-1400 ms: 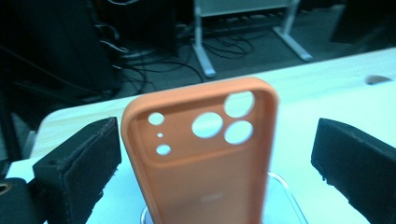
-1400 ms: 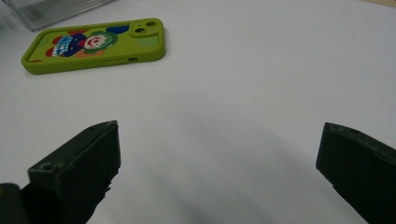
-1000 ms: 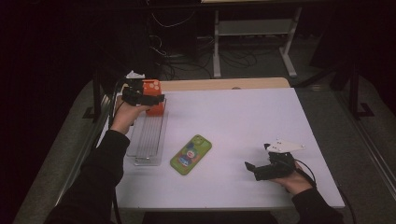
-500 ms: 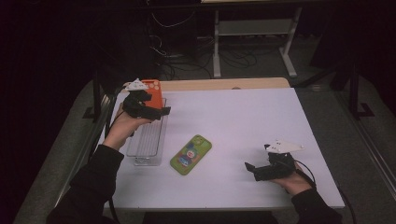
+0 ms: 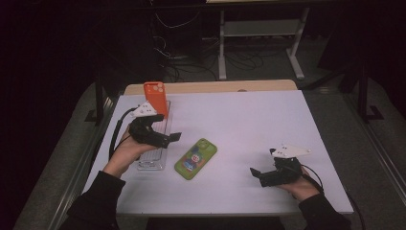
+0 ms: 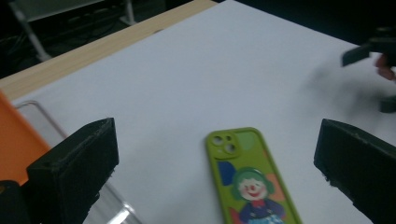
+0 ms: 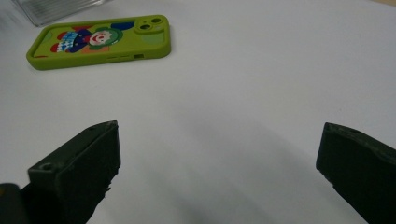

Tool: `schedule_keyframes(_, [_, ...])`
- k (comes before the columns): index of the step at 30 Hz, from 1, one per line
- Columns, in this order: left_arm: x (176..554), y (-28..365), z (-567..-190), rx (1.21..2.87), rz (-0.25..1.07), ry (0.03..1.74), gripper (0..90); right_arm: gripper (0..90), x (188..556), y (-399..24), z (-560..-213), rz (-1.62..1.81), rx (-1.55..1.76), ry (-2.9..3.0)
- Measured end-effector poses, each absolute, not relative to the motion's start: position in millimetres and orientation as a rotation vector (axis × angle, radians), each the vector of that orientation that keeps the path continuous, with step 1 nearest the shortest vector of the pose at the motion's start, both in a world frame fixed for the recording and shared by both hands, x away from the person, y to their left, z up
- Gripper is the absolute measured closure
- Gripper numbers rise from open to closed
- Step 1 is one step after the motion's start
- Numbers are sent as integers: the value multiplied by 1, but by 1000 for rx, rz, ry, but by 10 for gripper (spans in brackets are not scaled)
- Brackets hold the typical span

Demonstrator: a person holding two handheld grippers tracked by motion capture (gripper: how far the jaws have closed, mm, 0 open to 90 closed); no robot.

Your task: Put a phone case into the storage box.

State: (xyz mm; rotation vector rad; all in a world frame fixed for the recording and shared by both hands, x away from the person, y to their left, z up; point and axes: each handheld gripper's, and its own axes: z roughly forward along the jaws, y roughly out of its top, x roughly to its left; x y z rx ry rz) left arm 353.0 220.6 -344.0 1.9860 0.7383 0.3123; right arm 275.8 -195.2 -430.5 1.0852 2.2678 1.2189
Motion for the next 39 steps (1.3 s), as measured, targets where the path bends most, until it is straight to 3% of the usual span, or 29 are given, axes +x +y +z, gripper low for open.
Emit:
schedule_keyframes(9, [327, 222, -360, 1984, 296, 659, 0, 0, 278, -189, -424, 1239, 1055, 2305])
schedule_keyframes(13, [323, 227, -366, 1992, 291, 646, 0, 59, 281, -183, -415, 1206, 1044, 2369])
schedule_keyframes(22, [326, 231, -370, 1984, 281, 641, 0, 478, 300, -144, -406, 1241, 1065, 2457])
schedule_keyframes(29, [326, 238, -369, 1990, 289, 656, 0, 725, 319, -87, -405, 1211, 1039, 2550])
schedule_keyframes(35, [326, 242, -368, 1969, 295, 656, 0, 876, 336, -44, -408, 1235, 958, 2621])
schedule_keyframes(39, [326, 243, -368, 1966, 291, 663, 0, 883, 344, -20, -411, 1235, 911, 2668])
